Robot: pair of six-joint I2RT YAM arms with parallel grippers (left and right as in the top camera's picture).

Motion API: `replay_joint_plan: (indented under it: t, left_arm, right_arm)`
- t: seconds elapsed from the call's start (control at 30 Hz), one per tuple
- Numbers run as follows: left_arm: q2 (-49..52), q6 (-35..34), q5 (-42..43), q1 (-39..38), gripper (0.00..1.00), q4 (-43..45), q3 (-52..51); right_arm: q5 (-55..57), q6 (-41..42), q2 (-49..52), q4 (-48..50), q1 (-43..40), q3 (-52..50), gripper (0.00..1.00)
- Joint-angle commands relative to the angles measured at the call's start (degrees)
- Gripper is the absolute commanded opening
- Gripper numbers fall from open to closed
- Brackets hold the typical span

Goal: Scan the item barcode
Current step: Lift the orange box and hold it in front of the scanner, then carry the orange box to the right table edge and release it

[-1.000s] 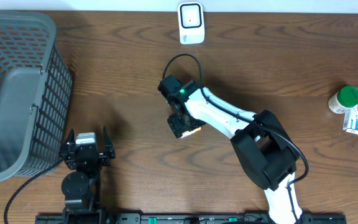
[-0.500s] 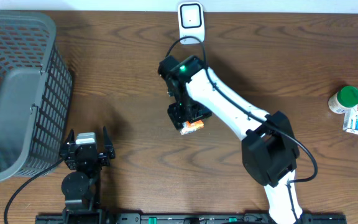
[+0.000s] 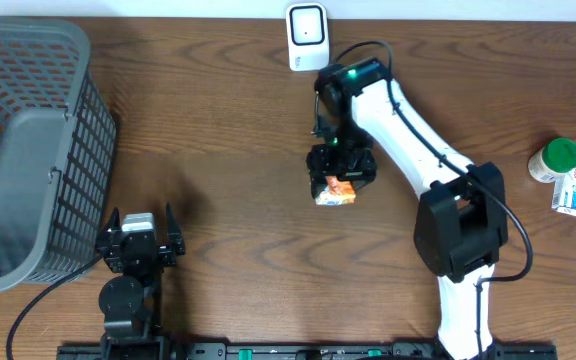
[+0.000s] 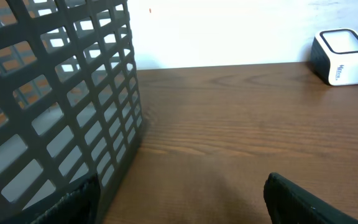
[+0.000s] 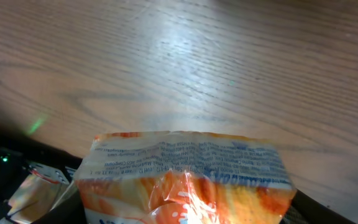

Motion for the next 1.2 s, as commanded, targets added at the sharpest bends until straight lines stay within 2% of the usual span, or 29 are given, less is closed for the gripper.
replay_joint_plan:
  t: [0.0, 0.2, 0.43, 0.57, 0.7, 0.77, 0.8, 0.9, 0.97, 1.07, 1.17]
  left_arm:
    - [-0.2, -0.5, -0.5, -0.2, 0.84, -1.8, -1.2]
    - [-0.2, -0.5, -0.5, -0.2, 0.85, -1.8, -1.2]
    - [-0.2, -0.5, -0.5, -0.2, 0.84, -1.8, -1.2]
    - [-0.2, -0.5, -0.5, -0.2, 0.84, -1.8, -1.2]
    - [-0.2, -0.5, -0.5, -0.2, 0.84, -1.8, -1.2]
    - [-0.2, -0.5, -0.5, -0.2, 0.84, -1.8, -1.2]
    - [-0.2, -0.5, -0.5, -0.2, 0.84, -1.8, -1.2]
    - [-0.2, -0.5, -0.5, -0.2, 0.84, -1.8, -1.2]
    - [-0.2, -0.5, -0.5, -0.2, 0.85, -1.8, -1.2]
    - [-0.2, -0.5, -0.5, -0.2, 0.84, -1.8, -1.2]
    - [-0.2, -0.5, -0.5, -0.2, 0.84, -1.8, -1.2]
  right_arm:
    - [-1.4, -1.0, 2.4, -1.1, -0.6, 0.7, 0.66]
    - [-2.4, -1.0, 2.6, 3.7, -0.6, 0.8, 0.65]
    - [-5.6, -0.9, 2.6, 20.5, -3.0, 6.6, 0.64]
    - [-2.1, -1.0, 2.6, 32.1, -4.2, 8.9, 0.61]
    - [7.2, -1.0, 3.1, 45.7, -4.5, 8.9, 0.62]
    - [13.6, -1.7, 4.7, 54.9, -4.1, 8.9, 0.61]
    - [14.6, -3.1, 6.1, 60.1, -3.9, 8.9, 0.63]
    - [17.4, -3.4, 8.3, 67.4, -4.1, 8.9, 0.63]
    - [21.2, -5.0, 11.5, 77.9, -4.2, 8.9, 0.62]
    - [22.1, -6.4, 14.3, 85.5, -3.8, 8.9, 0.62]
    - [26.2, -6.4, 17.4, 92.4, -3.7, 9.0, 0.57]
